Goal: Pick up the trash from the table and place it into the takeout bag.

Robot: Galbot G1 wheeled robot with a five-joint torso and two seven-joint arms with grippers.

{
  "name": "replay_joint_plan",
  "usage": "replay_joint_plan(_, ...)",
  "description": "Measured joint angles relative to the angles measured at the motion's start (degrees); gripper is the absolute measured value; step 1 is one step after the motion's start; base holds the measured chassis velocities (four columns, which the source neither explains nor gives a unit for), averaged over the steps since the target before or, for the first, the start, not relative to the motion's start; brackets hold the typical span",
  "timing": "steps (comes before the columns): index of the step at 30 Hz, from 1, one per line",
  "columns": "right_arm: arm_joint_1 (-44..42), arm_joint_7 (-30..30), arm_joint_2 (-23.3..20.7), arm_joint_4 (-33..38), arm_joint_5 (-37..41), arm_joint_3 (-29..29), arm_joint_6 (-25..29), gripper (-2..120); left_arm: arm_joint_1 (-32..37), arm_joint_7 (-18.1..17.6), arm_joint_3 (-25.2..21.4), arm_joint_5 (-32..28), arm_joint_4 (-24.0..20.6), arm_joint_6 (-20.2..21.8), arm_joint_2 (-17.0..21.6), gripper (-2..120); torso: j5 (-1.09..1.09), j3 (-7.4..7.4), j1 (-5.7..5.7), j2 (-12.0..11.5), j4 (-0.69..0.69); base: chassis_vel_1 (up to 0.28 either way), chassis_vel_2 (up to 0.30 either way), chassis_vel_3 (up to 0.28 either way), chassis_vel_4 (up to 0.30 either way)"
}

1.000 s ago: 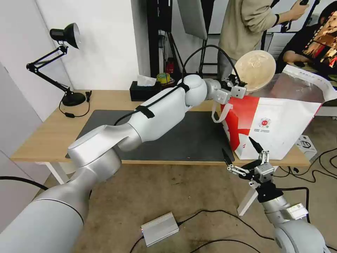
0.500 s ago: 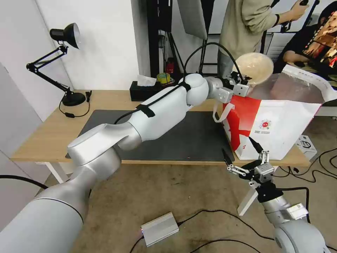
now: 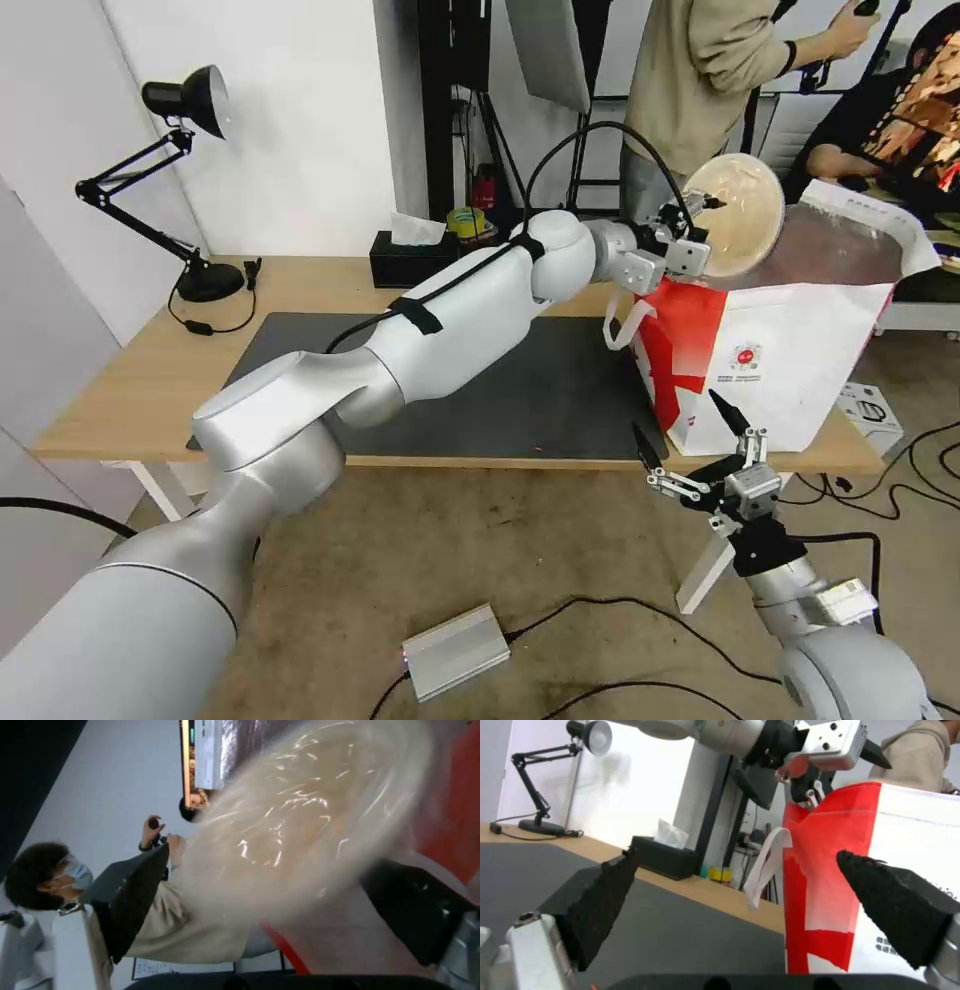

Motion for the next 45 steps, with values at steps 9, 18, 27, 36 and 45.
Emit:
replay_joint_plan(9, 0.00, 0.00, 0.00, 0.00, 0.00, 0.00, 0.00, 99, 0.10, -0.11, 0.39, -0.64, -0.09, 0.00, 0.00, 99, 0.00, 0.00, 0.00, 0.00, 0.00, 0.000, 0.000, 0.000, 0.000)
replay_joint_plan(18, 0.00, 0.00, 0.00, 0.01, 0.00, 0.00, 0.00, 99, -0.03, -1.59, 0.28, -0.78, 0.03, 0.05, 0.00, 100, 0.00, 0.00, 0.00, 0.00, 0.00, 0.000, 0.000, 0.000, 0.000)
replay_joint_plan(27, 0.00, 0.00, 0.00, 0.00, 0.00, 0.00, 0.00, 99, -0.20, -2.34, 0.18, -1.87, -0.53, 0.06, 0.03, 100, 0.00, 0.00, 0.00, 0.00, 0.00, 0.000, 0.000, 0.000, 0.000)
replay_joint_plan(36, 0.00, 0.00, 0.00, 0.00, 0.00, 0.00, 0.00, 99, -0.46, -4.34, -0.53, -6.99, -2.01, -0.25, 0.15, 100, 0.01, 0.00, 0.00, 0.00, 0.00, 0.000, 0.000, 0.000, 0.000)
replay_joint_plan(45, 0.00, 0.00, 0.00, 0.00, 0.00, 0.00, 0.00, 99, -1.25, -6.83, -2.70, -17.28, -5.00, 0.49, 2.37, 100, 0.00, 0.00, 0.00, 0.00, 0.00, 0.000, 0.000, 0.000, 0.000)
